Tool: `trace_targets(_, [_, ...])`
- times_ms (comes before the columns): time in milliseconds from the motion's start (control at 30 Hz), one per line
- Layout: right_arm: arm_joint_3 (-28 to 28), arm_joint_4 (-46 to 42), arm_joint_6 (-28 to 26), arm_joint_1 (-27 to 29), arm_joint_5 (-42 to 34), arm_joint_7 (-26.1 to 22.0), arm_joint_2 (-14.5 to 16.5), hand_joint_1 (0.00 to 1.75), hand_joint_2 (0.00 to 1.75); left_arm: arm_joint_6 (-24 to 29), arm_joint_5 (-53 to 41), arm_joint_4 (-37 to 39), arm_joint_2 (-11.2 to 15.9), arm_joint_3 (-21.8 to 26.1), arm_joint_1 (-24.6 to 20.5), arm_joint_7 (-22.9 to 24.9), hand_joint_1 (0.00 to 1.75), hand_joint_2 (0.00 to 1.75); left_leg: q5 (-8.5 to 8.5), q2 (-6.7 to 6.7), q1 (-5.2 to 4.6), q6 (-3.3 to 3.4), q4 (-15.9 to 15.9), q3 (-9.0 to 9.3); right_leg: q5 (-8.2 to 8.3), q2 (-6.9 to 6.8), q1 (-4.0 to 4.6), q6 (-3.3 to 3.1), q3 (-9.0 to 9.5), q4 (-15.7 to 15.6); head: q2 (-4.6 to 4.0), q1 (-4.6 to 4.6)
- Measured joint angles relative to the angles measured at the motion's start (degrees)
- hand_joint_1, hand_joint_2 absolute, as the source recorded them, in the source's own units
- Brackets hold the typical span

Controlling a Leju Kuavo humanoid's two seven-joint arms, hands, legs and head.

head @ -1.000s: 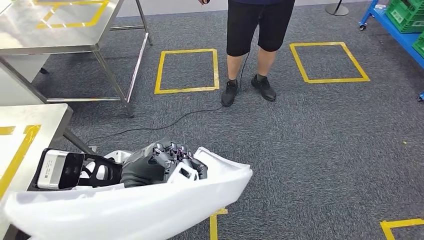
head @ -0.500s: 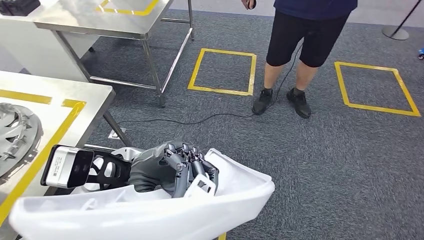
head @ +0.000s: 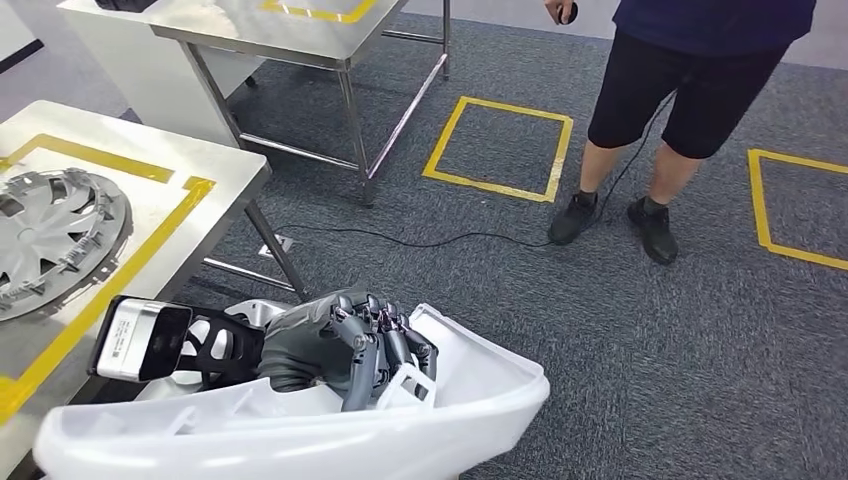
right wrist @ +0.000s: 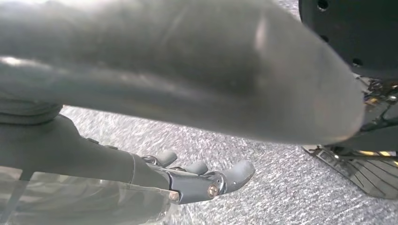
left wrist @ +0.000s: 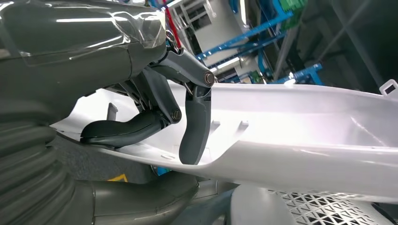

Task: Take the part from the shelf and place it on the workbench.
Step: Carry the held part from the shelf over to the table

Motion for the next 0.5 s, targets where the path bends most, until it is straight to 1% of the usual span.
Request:
trace_targets(33, [0.0,0.0,0.0,0.0,0.0,-0.1,0.1,0.0,0.0,0.0,-0.1,0.0,0.1,0.1,0.1,0.0,1.75,1.75,1.33,0.18,-0.11,0.31,-1.4,0.48,-0.2,-0.71,0.23,-0.08,0.2,0.0,0.0,0.0])
trace_targets(67, [0.0,0.0,0.0,0.0,0.1,-0.2,0.2,0.0,0.0,0.0,-0.3,-0.1,0.1,0.1,0.1,0.0,1.75,1.75,3.33,0.78,-0.36,0.85,-4.8,2.07,-0.43,-1.4,0.46,-0.14,0.52,0.0,0.0,0.0])
trace_targets(100, [0.0,0.0,-0.1,0.0,0.1,-0.2,0.3,0.0,0.0,0.0,-0.4,-0.1,0.2,0.2,0.1,0.0,1.75,1.75,5.12,2.36,-0.87,1.58,-8.9,4.19,-0.67,-2.04,0.63,-0.16,0.89,-0.1,0.0,0.02])
trace_targets(133, [0.0,0.0,-0.1,0.0,0.2,-0.2,0.4,0.0,0.0,0.0,-0.4,-0.2,0.2,0.3,0.0,0.0,1.75,1.75,6.31,4.15,-1.43,2.3,-12.5,6.03,-0.88,-2.68,0.89,-0.1,1.24,-0.2,0.0,0.07])
trace_targets(167, [0.0,0.1,-0.1,0.0,0.2,-0.2,0.5,0.0,0.0,0.0,-0.5,-0.3,0.2,0.4,0.0,-0.1,1.75,1.75,6.81,5.57,-1.98,2.85,-14.8,7.17,-1.03,-3.33,0.98,-0.02,1.5,-0.4,0.0,0.06])
trace_targets(200, [0.0,0.1,-0.1,0.0,0.2,-0.2,0.6,0.0,0.0,0.0,-0.5,-0.4,0.2,0.4,-0.1,-0.1,1.75,1.75,6.72,6.32,-2.4,3.18,-15.8,7.59,-1.14,-4.08,1.02,0.15,1.71,-0.6,0.0,0.06])
trace_targets(233, [0.0,0.2,-0.1,-0.1,0.2,-0.3,0.6,0.0,0.0,0.0,-0.6,-0.5,0.2,0.5,-0.1,-0.1,1.75,1.75,6.65,5.88,-2.57,3.3,-16.1,7.61,-1.23,-4.91,1.08,0.36,1.97,-0.9,0.0,0.02])
trace_targets(267, [0.0,0.2,-0.1,-0.1,0.2,-0.3,0.7,0.0,0.0,0.0,-0.6,-0.6,0.2,0.5,-0.1,-0.1,1.75,1.75,6.9,4.9,-2.5,3.46,-16.7,8.11,-1.35,-5.56,1.05,0.58,2.24,-1.2,0.0,-0.03])
trace_targets(300, [0.0,0.2,-0.1,-0.2,0.2,-0.3,0.7,0.0,0.0,0.0,-0.6,-0.7,0.3,0.6,0.0,-0.1,1.75,1.75,7.25,3.96,-2.31,3.55,-17.5,8.8,-1.54,-5.04,1.02,0.79,2.47,-1.1,0.0,0.01])
trace_targets(333, [0.0,0.2,-0.1,-0.2,0.2,-0.3,0.7,0.0,0.0,0.0,-0.7,-0.8,0.3,0.6,-0.1,-0.2,1.75,1.75,7.66,3.08,-2.07,3.69,-18.4,9.57,-1.98,-3.62,1.0,0.85,2.3,-0.3,0.0,-0.02])
trace_targets(367, [0.0,0.2,-0.2,-0.2,0.2,-0.3,0.7,0.0,0.0,0.0,-0.7,-0.9,0.2,0.6,-0.1,-0.2,1.75,1.75,8.04,2.15,-1.78,3.81,-19.1,10.31,-2.84,-1.61,0.95,0.78,1.33,1.8,0.0,0.09])
trace_targets(400, [0.0,0.2,-0.2,-0.1,0.1,-0.3,0.7,0.0,0.0,0.0,-0.7,-1.0,0.1,0.6,-0.1,-0.2,1.75,1.75,8.18,1.27,-1.66,3.83,-19.5,10.54,-3.99,0.47,0.85,0.63,-0.35,5.1,0.0,0.19])
trace_targets(433, [0.0,0.2,-0.3,0.0,0.1,-0.3,0.6,0.0,0.0,0.0,-0.7,-1.0,0.0,0.5,-0.1,-0.2,1.75,1.75,8.2,0.32,-1.58,3.92,-19.5,10.62,-5.25,1.61,0.85,0.51,-2.63,8.9,0.0,0.25])
trace_targets(467, [0.0,0.2,-0.3,0.1,0.1,-0.3,0.5,0.0,0.0,0.0,-0.8,-1.0,0.0,0.4,0.1,-0.1,1.75,1.75,8.15,-0.74,-1.53,3.92,-19.5,10.65,-6.11,2.09,0.82,0.58,-4.84,12.3,0.0,0.4])
trace_targets(500, [0.0,0.3,-0.3,0.2,0.1,-0.3,0.4,0.0,0.0,0.0,-0.8,-1.0,-0.1,0.3,0.2,0.0,1.75,1.75,8.08,-1.82,-1.47,3.87,-19.4,10.71,-6.09,2.21,0.74,0.9,-6.29,13.9,0.0,0.41])
